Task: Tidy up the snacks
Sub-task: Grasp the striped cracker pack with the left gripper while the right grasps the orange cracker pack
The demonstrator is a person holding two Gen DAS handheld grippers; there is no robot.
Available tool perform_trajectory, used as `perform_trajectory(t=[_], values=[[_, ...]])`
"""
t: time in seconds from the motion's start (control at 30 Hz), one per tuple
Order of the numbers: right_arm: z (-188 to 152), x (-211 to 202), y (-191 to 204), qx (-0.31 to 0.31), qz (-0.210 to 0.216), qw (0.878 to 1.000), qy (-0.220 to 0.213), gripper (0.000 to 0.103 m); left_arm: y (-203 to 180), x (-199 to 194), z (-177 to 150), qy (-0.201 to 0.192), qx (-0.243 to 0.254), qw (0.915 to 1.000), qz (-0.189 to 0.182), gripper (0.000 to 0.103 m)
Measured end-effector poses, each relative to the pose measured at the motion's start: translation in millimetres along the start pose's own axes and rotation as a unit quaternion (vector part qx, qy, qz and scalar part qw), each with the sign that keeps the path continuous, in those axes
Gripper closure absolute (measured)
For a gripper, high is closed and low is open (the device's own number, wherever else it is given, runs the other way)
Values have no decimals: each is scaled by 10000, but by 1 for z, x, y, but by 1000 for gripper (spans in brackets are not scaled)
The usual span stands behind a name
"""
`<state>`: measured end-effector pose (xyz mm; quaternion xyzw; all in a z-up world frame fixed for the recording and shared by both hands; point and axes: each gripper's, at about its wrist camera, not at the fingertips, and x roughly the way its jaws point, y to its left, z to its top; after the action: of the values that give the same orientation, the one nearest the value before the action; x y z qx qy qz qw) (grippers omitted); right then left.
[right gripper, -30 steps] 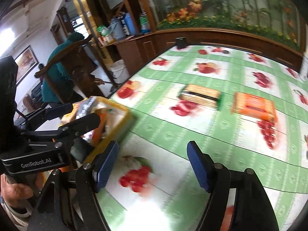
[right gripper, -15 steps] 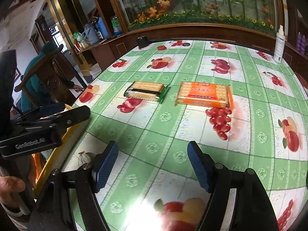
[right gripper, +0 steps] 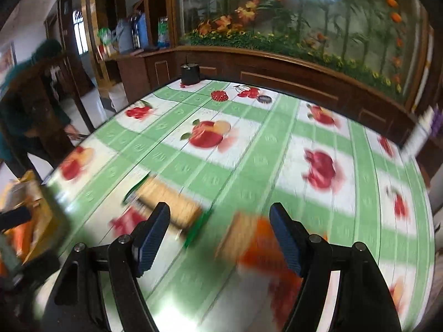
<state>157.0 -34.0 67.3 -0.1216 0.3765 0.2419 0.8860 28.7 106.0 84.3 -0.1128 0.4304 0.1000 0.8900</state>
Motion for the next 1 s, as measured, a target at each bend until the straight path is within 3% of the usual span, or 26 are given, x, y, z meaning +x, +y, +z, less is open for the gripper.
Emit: perform_trajectory(t=[0.13,0.23,0.4,0.53,0.67,0.87,1.0], values=[[19,53,7,-528,-390,9965,511,29,8,8,5,69,-208,9997,54,15],[12,69,11,-770,-410,9922,896,29,10,11,7,83,-238,9996,83,15],[-24,26,30,-1053,611,9873,1021,29,9,19,12,146,-357,9992,95,15],[-30,-18,-8,-301,524,9966,553,29,-10,25,14,197,-168,9996,125,15],[-28,-41,-54,314,450,9980,323,24,-34,40,12,339,283,9986,284,15],[-30,-29,-91,1072,780,9902,435,24,-44,68,8,690,381,9967,201,15],[-16,-3,-83,570,-9,9966,597,23,-41,76,10,746,302,9965,241,15]])
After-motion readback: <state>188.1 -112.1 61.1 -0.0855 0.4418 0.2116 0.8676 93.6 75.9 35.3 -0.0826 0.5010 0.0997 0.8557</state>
